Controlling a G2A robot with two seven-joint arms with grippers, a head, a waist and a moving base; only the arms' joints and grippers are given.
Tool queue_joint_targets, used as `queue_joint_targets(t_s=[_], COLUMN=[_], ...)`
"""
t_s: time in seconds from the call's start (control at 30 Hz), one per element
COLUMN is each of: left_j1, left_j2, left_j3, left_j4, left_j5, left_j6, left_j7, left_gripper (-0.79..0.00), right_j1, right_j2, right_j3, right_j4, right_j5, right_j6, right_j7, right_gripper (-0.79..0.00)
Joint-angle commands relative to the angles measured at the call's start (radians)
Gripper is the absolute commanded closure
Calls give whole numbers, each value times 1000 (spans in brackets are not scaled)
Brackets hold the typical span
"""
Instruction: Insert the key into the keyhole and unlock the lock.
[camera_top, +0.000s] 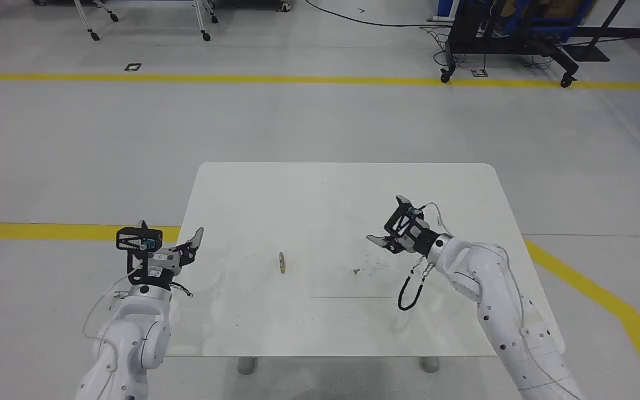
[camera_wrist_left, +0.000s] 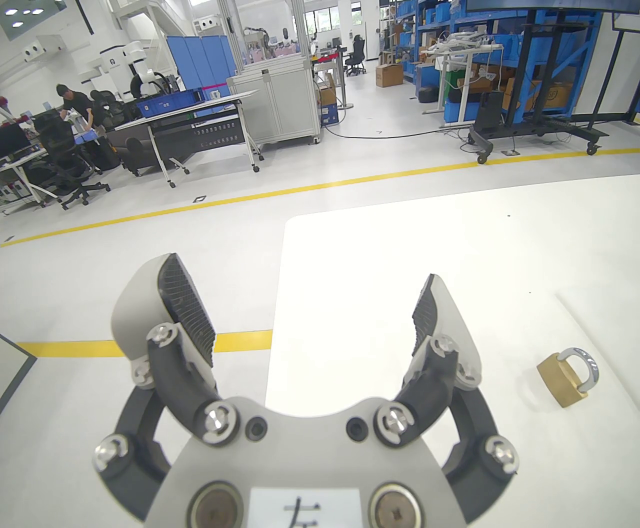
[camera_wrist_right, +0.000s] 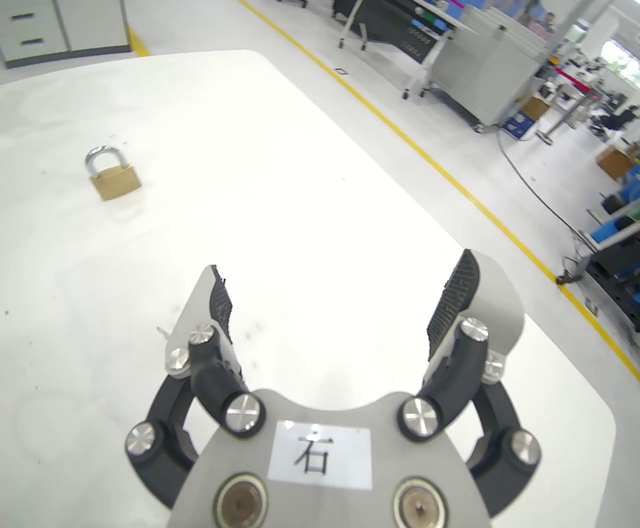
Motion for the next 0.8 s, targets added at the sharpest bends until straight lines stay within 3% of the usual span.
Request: queue_joint_targets(t_s=[0.0,0.17,0.3,0.43,0.57,0.6,0.77], left_j1=[0,0,0,0,0,0,0], left_j2=[0,0,0,0,0,0,0], left_j3=[0,0,0,0,0,0,0], left_j4=[0,0,0,0,0,0,0], left_j5=[0,0,0,0,0,0,0], left_j6=[0,0,0,0,0,0,0], left_j7=[0,0,0,0,0,0,0], left_gripper=[-785,-785,-785,-785,-785,-785,-785], right_j1=[25,114,185,265,329,342,399], right_j2=[2,17,40,68,80,82,90], right_j3=[-13,-73,-182,-307,-400,-420,-528], right_j4=[32,102,193,291,361,376,439], right_j5=[-1,-91,-220,-306,-341,-338,-341], right_j6=[-74,-372,-372,-372,-372,-372,-372], right_j7=[-29,-155,-272,-414,-475,-489,-604], right_gripper=[-785,-785,-785,-591,-493,-409,-369])
